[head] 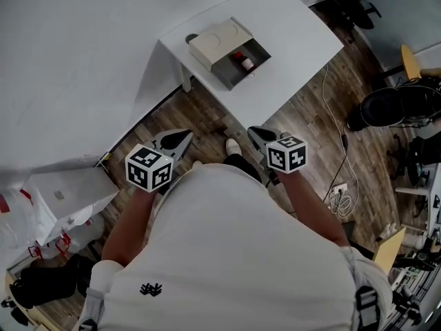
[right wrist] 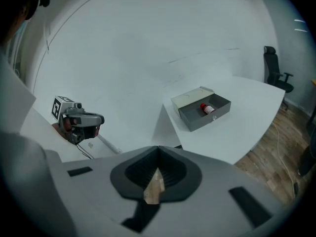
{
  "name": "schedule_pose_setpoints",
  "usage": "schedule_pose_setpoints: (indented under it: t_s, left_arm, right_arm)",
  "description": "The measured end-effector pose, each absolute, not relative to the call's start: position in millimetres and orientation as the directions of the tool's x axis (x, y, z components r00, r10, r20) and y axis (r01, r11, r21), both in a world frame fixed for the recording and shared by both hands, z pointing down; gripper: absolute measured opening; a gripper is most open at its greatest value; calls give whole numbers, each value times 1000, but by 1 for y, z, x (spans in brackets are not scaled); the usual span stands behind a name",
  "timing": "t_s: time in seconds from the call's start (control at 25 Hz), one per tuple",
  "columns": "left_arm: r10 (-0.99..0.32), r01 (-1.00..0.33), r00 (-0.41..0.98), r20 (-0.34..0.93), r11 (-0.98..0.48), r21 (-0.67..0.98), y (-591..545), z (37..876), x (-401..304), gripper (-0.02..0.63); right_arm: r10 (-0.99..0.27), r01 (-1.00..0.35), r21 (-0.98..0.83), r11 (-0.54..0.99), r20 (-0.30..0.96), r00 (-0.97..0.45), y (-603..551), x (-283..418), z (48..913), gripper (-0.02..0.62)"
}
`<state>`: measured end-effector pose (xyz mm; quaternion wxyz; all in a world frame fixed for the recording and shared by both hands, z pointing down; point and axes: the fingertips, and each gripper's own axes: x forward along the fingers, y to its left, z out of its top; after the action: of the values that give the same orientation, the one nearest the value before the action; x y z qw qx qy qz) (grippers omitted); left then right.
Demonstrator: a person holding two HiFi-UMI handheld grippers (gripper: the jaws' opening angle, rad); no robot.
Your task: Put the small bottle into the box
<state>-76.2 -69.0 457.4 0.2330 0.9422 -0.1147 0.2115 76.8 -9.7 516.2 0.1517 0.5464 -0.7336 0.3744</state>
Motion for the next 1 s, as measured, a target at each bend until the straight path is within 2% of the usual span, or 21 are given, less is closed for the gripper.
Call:
schedule_pose_setpoints:
  t_s: [1.0]
  left_arm:
    - [-129,-328,885,448,-854,404,-67,462,-94,6]
  right_arm:
    - [-703,-901,-366,235,576,-417,-23,44,492,6]
